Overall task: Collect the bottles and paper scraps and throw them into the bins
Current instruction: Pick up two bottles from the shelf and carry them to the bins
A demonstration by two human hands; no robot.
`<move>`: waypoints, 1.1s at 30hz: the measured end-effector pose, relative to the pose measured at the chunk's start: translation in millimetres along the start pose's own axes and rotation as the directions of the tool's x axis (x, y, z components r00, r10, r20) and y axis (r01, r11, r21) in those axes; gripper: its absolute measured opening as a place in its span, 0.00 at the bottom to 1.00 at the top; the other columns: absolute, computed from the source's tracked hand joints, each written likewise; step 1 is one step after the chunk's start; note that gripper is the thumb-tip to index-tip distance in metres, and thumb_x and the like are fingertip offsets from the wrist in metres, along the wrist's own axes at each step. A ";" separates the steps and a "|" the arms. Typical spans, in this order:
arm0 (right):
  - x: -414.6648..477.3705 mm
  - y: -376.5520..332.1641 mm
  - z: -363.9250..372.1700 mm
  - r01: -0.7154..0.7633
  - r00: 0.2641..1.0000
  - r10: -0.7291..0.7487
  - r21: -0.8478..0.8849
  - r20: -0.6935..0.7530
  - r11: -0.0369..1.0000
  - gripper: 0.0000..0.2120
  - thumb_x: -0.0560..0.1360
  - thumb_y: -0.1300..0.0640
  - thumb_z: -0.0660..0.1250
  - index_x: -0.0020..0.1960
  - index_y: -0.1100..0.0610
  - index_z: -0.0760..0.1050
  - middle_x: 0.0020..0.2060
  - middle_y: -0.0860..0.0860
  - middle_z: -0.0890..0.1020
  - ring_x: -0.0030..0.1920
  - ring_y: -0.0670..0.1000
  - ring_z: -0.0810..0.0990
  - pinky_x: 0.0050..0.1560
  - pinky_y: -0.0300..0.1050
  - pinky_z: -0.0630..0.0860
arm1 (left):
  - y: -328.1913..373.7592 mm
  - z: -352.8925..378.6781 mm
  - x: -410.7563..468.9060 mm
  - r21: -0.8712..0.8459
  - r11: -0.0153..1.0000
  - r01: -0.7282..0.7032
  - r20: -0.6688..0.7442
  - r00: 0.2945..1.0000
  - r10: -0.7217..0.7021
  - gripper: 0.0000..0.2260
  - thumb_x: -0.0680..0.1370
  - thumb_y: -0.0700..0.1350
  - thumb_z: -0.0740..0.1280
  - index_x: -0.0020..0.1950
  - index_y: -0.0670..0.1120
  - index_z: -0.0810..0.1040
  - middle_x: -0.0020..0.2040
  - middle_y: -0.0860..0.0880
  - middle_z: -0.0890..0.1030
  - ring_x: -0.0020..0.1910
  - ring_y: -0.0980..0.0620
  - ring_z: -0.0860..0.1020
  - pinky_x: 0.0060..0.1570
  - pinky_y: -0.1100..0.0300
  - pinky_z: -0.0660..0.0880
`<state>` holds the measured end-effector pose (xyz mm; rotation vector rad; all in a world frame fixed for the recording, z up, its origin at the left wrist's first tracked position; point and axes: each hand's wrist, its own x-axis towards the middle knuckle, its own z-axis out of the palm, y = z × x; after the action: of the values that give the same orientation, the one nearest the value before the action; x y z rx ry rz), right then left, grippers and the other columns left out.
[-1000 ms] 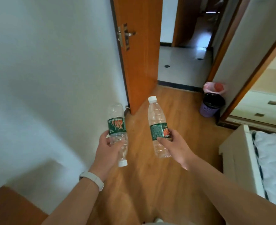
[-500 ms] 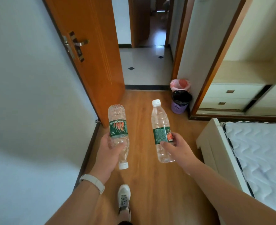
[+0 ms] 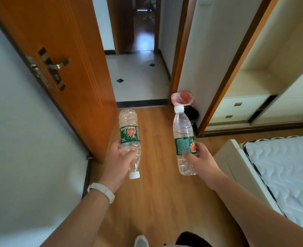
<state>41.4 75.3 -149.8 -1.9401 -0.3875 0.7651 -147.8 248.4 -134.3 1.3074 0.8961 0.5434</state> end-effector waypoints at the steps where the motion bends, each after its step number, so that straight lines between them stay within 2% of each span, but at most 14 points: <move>1: 6.3 -3.5 2.5 -0.009 1.000 0.009 0.006 -0.011 1.000 0.27 0.75 0.52 0.71 0.70 0.49 0.65 0.53 0.45 0.80 0.50 0.47 0.82 0.49 0.46 0.80 | 2.0 -0.9 11.9 -0.006 1.000 0.005 0.007 1.000 -0.005 0.17 0.75 0.40 0.72 0.55 0.58 0.73 0.49 0.52 0.84 0.46 0.52 0.84 0.43 0.55 0.79; 5: 40.3 -17.5 2.5 -0.039 0.997 0.041 0.041 -0.063 0.998 0.25 0.75 0.52 0.71 0.68 0.49 0.66 0.52 0.46 0.80 0.50 0.49 0.83 0.53 0.53 0.80 | 9.2 5.3 58.0 -0.010 1.000 0.024 0.072 0.997 -0.023 0.19 0.75 0.41 0.72 0.62 0.55 0.71 0.51 0.51 0.84 0.46 0.51 0.85 0.45 0.52 0.80; 8: 77.6 -22.5 -3.0 -0.052 0.994 0.059 0.081 -0.092 0.995 0.25 0.74 0.51 0.72 0.68 0.48 0.66 0.53 0.47 0.81 0.50 0.50 0.83 0.54 0.56 0.80 | 10.4 19.3 97.6 0.021 0.999 0.037 0.091 0.995 -0.038 0.21 0.75 0.42 0.72 0.64 0.54 0.69 0.53 0.50 0.83 0.45 0.53 0.84 0.41 0.56 0.79; 12: 136.4 -20.6 -10.6 -0.062 0.989 0.077 0.119 -0.127 0.991 0.23 0.74 0.52 0.72 0.66 0.49 0.68 0.51 0.47 0.82 0.47 0.47 0.84 0.47 0.48 0.82 | 9.5 45.1 152.9 0.023 0.997 0.074 0.110 0.991 -0.076 0.25 0.75 0.41 0.72 0.67 0.54 0.66 0.56 0.50 0.81 0.45 0.55 0.84 0.37 0.62 0.78; 16: 208.9 -26.5 -21.9 -0.084 0.988 0.104 0.160 -0.116 0.983 0.24 0.74 0.52 0.72 0.68 0.50 0.68 0.50 0.46 0.81 0.46 0.46 0.84 0.41 0.43 0.79 | 18.2 77.7 215.4 0.063 0.994 0.094 0.102 0.990 -0.100 0.21 0.75 0.41 0.72 0.63 0.54 0.68 0.56 0.49 0.81 0.46 0.54 0.84 0.37 0.63 0.78; 22: 312.2 -56.4 -62.7 -0.107 0.990 0.122 0.180 -0.071 0.978 0.28 0.74 0.51 0.72 0.70 0.49 0.65 0.53 0.45 0.80 0.50 0.46 0.82 0.49 0.46 0.81 | 57.9 136.2 308.7 0.145 0.986 0.086 0.106 0.989 -0.102 0.22 0.76 0.41 0.72 0.64 0.55 0.67 0.54 0.51 0.81 0.45 0.56 0.84 0.37 0.63 0.78; 25: 358.1 -73.4 -85.5 -0.085 0.992 0.098 0.159 -0.073 0.984 0.27 0.74 0.51 0.72 0.70 0.49 0.65 0.54 0.45 0.80 0.51 0.45 0.82 0.48 0.44 0.81 | 71.1 162.7 350.8 0.174 0.983 0.054 0.123 0.990 -0.076 0.26 0.76 0.42 0.72 0.69 0.56 0.66 0.57 0.52 0.80 0.48 0.55 0.84 0.43 0.58 0.79; 28: 387.9 -84.5 -100.1 -0.075 0.991 0.091 0.156 -0.099 0.985 0.28 0.74 0.50 0.72 0.70 0.49 0.65 0.56 0.46 0.79 0.52 0.46 0.81 0.51 0.46 0.81 | 72.8 181.2 379.9 0.188 0.980 0.070 0.148 0.984 -0.099 0.26 0.76 0.42 0.72 0.70 0.56 0.66 0.58 0.52 0.81 0.50 0.53 0.84 0.48 0.53 0.80; 31: 409.4 -91.0 -104.7 -0.077 0.992 0.094 0.177 -0.088 0.981 0.28 0.74 0.50 0.72 0.70 0.51 0.65 0.57 0.47 0.79 0.54 0.49 0.81 0.55 0.52 0.80 | 77.8 194.4 407.0 0.189 0.977 0.096 0.161 0.979 -0.127 0.27 0.76 0.43 0.71 0.72 0.55 0.65 0.59 0.51 0.81 0.50 0.53 0.84 0.46 0.55 0.79; 33: 425.0 -94.9 -103.9 -0.085 0.990 0.104 0.180 -0.097 0.980 0.27 0.74 0.51 0.72 0.70 0.52 0.66 0.56 0.47 0.79 0.53 0.48 0.82 0.55 0.52 0.81 | 84.3 201.3 430.0 0.188 0.977 0.101 0.165 0.977 -0.133 0.25 0.76 0.43 0.72 0.69 0.55 0.66 0.58 0.52 0.81 0.48 0.55 0.84 0.44 0.59 0.77</move>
<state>434.0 288.4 -179.9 -1.8338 -0.1582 0.7282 271.4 485.5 -158.9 1.4299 0.8830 0.2539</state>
